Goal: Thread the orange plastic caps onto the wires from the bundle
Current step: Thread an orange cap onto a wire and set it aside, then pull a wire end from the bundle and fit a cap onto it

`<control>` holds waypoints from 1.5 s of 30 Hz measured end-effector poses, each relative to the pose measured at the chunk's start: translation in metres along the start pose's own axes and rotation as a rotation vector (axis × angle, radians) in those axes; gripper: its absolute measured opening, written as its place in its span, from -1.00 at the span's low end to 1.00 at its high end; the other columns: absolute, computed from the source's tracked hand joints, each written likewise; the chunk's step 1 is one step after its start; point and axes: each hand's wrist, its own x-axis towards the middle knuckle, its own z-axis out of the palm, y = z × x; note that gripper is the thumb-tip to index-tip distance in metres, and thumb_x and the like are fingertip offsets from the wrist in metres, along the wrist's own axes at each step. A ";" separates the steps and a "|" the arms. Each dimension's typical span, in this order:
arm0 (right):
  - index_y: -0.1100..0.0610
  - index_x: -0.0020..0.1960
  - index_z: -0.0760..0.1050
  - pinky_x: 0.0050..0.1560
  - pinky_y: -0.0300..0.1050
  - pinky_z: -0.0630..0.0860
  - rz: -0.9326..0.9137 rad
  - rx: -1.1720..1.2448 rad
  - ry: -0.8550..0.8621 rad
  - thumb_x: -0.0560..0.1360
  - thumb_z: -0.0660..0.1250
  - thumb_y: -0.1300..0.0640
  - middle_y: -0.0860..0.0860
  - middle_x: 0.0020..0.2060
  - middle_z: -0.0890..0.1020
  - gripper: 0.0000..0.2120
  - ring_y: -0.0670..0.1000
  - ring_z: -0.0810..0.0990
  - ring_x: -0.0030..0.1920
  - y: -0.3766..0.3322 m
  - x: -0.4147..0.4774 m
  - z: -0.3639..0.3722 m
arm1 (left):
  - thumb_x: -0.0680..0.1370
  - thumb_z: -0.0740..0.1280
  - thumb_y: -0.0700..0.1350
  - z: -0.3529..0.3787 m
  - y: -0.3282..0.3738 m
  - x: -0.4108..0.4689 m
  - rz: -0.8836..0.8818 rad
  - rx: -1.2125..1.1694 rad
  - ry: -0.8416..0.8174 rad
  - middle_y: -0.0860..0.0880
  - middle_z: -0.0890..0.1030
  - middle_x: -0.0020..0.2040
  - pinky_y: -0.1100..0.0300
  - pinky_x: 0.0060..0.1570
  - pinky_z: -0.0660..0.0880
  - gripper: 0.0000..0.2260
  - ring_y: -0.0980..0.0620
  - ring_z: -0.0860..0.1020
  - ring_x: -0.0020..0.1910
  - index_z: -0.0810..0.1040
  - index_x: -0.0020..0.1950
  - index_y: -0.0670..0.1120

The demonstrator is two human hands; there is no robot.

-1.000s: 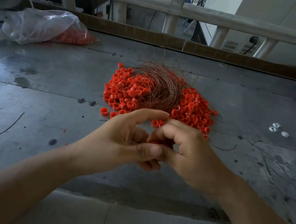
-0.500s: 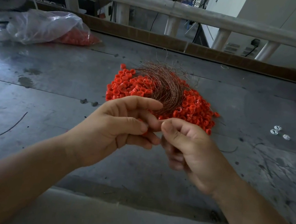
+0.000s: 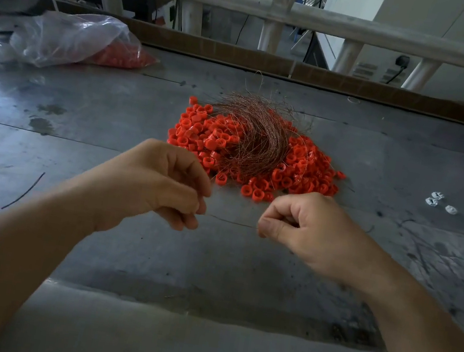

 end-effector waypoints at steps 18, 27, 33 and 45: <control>-0.01 -0.14 0.59 -0.21 -0.47 0.40 -0.018 -0.203 -0.265 0.45 0.35 0.03 -0.16 -0.23 0.61 -0.93 -0.26 0.53 -0.21 0.003 -0.002 0.004 | 0.29 0.54 -0.08 -0.003 -0.012 0.000 0.014 0.654 -0.300 0.15 0.63 -0.28 0.40 -0.32 0.46 -0.81 0.23 0.56 -0.33 0.61 -0.25 0.19; -0.08 -0.18 0.56 -0.24 -0.44 0.43 -0.002 -0.146 -0.251 0.42 0.36 -0.08 -0.18 -0.28 0.58 -0.91 -0.30 0.51 -0.20 0.003 -0.003 0.002 | 0.21 0.44 0.15 -0.014 -0.006 0.001 0.027 0.531 -0.069 0.05 0.59 -0.44 0.45 -0.51 0.32 -0.85 0.27 0.42 -0.53 0.64 -0.36 0.10; -0.05 -0.22 0.56 -0.29 -0.41 0.42 -0.021 -0.048 -0.151 0.20 0.26 -0.31 -0.21 -0.37 0.59 -0.63 -0.27 0.52 -0.31 0.002 -0.003 -0.006 | 0.33 0.50 -0.04 -0.034 -0.024 0.019 0.026 0.729 0.514 0.10 0.56 -0.26 0.20 -0.31 0.37 -0.85 0.07 0.52 -0.28 0.55 -0.19 0.07; 0.05 -0.28 0.58 -0.26 -0.32 0.48 0.000 0.131 0.022 0.16 0.30 -0.27 -0.11 -0.44 0.59 -0.60 -0.19 0.54 -0.37 0.015 0.002 -0.029 | 0.38 0.45 -0.16 -0.023 -0.023 0.021 0.067 0.724 0.569 0.09 0.58 -0.31 0.24 -0.31 0.36 -0.83 0.11 0.50 -0.32 0.54 -0.32 0.08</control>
